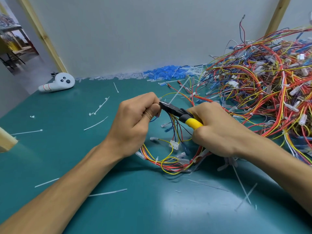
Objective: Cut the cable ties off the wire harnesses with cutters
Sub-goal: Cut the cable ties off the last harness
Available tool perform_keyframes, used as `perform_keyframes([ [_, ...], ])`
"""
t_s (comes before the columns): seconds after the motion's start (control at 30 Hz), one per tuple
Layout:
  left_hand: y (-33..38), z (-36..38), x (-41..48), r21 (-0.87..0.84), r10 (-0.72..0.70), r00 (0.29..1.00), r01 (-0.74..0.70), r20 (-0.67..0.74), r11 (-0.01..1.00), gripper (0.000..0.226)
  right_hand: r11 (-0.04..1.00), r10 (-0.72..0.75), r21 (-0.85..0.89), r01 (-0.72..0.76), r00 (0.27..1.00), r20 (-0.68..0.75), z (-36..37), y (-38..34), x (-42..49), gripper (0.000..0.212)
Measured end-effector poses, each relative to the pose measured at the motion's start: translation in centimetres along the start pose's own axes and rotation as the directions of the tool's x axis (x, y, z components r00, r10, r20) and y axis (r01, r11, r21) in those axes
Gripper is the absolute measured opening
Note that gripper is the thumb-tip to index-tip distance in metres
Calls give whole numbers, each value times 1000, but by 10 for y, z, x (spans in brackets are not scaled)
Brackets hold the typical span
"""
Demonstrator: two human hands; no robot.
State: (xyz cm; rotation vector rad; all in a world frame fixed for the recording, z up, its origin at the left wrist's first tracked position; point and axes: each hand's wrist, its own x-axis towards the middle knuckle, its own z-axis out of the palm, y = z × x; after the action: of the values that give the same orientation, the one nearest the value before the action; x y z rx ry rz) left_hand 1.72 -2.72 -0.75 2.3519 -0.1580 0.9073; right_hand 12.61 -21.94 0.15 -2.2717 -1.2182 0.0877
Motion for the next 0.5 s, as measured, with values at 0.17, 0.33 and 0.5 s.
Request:
perform_keyframes([
  [0.17,1,1,-1,32,-1,1000,0,26,999,30,998,55,0,-56,987,151,-12,1,0,21],
  [0.33,1,1,-1,50,5,1000,-6,31,999,29,999,42,-7,-41,987,153,-12,0,0,19],
  [0.5,2,2,-1,59,10,999,-12,36,998,29,998,53,-23,-50,987,152,-15,2,-1,19],
])
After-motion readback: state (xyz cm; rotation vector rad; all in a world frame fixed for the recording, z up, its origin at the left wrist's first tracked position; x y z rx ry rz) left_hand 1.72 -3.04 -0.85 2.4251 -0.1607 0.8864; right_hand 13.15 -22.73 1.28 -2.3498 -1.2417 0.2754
